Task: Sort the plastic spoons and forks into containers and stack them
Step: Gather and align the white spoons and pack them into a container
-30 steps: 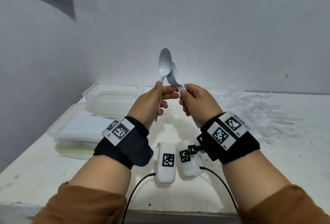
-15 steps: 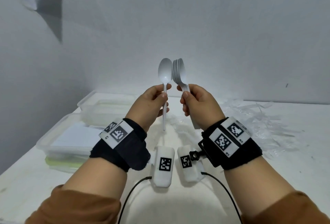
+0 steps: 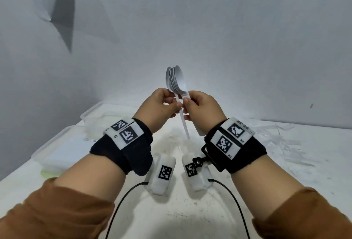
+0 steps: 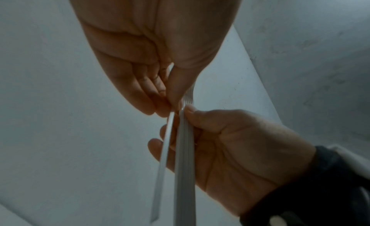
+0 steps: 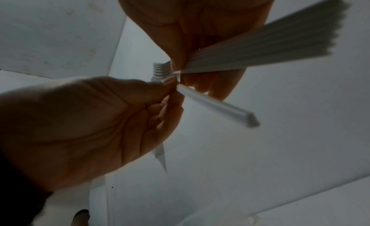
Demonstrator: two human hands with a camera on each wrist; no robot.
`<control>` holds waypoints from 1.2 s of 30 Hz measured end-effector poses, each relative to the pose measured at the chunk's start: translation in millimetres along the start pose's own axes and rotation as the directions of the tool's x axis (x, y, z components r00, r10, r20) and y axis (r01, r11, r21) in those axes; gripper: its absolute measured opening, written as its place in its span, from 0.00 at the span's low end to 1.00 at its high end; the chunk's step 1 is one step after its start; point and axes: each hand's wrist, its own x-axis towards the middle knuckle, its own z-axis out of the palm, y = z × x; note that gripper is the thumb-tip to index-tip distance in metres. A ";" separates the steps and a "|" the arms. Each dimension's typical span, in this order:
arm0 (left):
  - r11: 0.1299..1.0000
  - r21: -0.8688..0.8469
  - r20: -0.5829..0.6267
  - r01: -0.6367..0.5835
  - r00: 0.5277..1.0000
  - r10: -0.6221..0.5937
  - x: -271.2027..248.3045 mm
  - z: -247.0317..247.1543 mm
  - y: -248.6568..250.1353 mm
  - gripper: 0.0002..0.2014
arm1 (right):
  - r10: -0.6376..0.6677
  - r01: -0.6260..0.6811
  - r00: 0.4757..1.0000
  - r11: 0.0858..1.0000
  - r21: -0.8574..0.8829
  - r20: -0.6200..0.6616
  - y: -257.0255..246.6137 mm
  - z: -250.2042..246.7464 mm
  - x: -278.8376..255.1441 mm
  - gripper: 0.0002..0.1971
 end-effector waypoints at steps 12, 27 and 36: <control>0.996 0.093 0.028 0.019 0.999 -0.022 7.2 1.8 37.1 0.10 | -0.024 0.075 0.984 0.956 -0.285 0.178 -15.7 -37.9 20.6 0.13; 0.988 0.146 0.141 0.041 0.988 -0.061 6.5 -23.3 45.9 0.12 | 0.022 0.039 0.976 0.961 -0.275 0.215 -34.3 -25.4 24.5 0.12; 0.987 0.157 0.151 -0.018 0.988 -0.006 21.6 -79.2 29.2 0.08 | 0.103 -0.101 0.990 0.994 -0.030 0.099 -54.8 21.0 53.2 0.11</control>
